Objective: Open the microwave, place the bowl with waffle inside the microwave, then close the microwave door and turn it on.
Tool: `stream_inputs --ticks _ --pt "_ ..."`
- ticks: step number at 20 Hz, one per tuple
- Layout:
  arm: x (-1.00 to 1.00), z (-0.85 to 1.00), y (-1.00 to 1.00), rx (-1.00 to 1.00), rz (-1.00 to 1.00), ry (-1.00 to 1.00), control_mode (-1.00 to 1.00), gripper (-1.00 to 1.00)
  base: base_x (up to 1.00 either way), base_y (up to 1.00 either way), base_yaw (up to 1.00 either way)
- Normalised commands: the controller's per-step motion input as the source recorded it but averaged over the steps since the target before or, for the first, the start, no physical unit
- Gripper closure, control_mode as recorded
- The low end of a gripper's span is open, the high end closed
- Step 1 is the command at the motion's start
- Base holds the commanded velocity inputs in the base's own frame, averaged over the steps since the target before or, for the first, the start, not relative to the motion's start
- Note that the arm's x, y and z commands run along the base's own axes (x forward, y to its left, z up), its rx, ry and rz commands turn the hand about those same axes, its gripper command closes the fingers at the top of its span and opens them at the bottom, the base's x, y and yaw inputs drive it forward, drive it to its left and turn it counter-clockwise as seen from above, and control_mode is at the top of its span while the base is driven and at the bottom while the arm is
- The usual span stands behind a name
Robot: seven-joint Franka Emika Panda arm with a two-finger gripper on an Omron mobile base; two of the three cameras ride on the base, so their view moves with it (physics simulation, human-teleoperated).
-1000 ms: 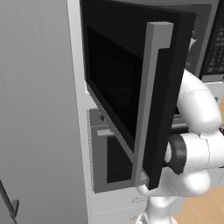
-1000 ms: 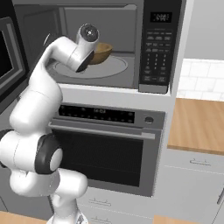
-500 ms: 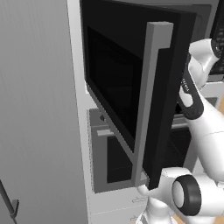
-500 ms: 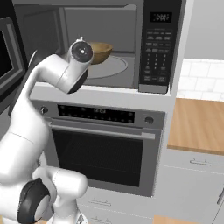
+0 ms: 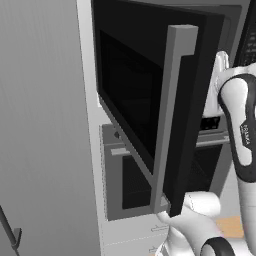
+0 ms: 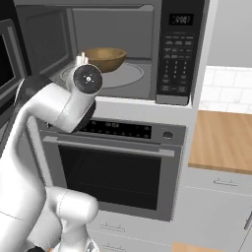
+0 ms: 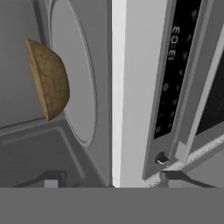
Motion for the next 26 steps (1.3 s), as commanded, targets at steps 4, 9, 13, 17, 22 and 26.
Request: stream_inputs --ticks 4,9,13,17,22,26 --pt "-1.0 0.0 -0.13 0.0 0.08 -0.26 -1.0 1.0 0.0 0.0 0.0" --pt "-1.0 0.0 0.0 0.0 0.03 -0.3 -1.0 1.0 0.0 0.0 0.0" --pt "-1.0 0.0 0.1 -0.04 0.05 -0.25 -1.0 1.0 0.0 0.0 0.0" --pt "-1.0 0.0 0.62 -0.12 0.0 -0.21 -1.0 1.0 0.0 0.0 0.0" --pt "-1.0 0.0 0.71 -0.14 -0.04 -0.14 -1.0 1.0 0.0 0.0 0.0" --pt "-1.0 0.0 0.64 -0.14 -0.09 -0.09 -1.0 1.0 0.0 0.0 0.0"
